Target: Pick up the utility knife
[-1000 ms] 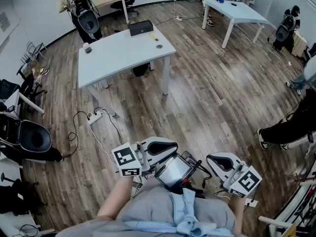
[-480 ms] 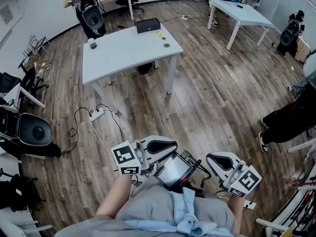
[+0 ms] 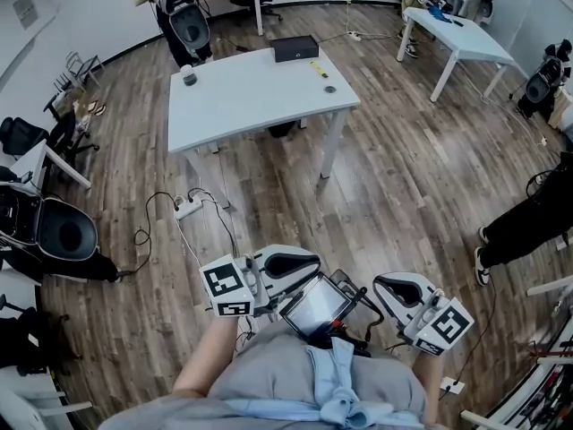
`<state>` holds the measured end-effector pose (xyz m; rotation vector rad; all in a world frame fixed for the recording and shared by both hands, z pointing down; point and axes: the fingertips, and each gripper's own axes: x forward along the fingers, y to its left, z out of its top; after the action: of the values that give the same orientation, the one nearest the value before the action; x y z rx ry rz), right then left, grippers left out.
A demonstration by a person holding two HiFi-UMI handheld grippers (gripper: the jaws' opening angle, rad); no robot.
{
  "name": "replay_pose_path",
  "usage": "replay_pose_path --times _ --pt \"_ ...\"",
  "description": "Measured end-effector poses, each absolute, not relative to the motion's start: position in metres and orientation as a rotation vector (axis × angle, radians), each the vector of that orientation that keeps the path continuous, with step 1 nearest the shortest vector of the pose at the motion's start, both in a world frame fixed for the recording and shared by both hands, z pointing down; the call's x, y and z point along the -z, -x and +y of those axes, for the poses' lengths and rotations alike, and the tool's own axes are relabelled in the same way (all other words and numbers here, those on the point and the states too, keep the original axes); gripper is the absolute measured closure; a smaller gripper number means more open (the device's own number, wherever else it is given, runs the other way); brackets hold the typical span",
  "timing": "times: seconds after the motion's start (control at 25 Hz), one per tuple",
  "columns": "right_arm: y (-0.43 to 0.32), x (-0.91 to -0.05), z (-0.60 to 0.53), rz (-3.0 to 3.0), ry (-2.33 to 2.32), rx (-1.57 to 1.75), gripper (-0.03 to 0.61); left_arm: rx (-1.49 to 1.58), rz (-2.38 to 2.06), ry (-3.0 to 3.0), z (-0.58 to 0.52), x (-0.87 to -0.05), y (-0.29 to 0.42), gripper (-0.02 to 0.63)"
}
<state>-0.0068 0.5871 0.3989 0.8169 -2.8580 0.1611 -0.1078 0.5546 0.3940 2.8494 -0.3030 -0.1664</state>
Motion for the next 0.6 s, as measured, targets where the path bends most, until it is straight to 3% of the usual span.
replay_pose_path --times 0.6 --pt "0.117 -0.405 0.516 -2.819 -0.726 -0.096 0.548 0.183 -0.382 -2.838 0.487 -0.404 0.216 0.595"
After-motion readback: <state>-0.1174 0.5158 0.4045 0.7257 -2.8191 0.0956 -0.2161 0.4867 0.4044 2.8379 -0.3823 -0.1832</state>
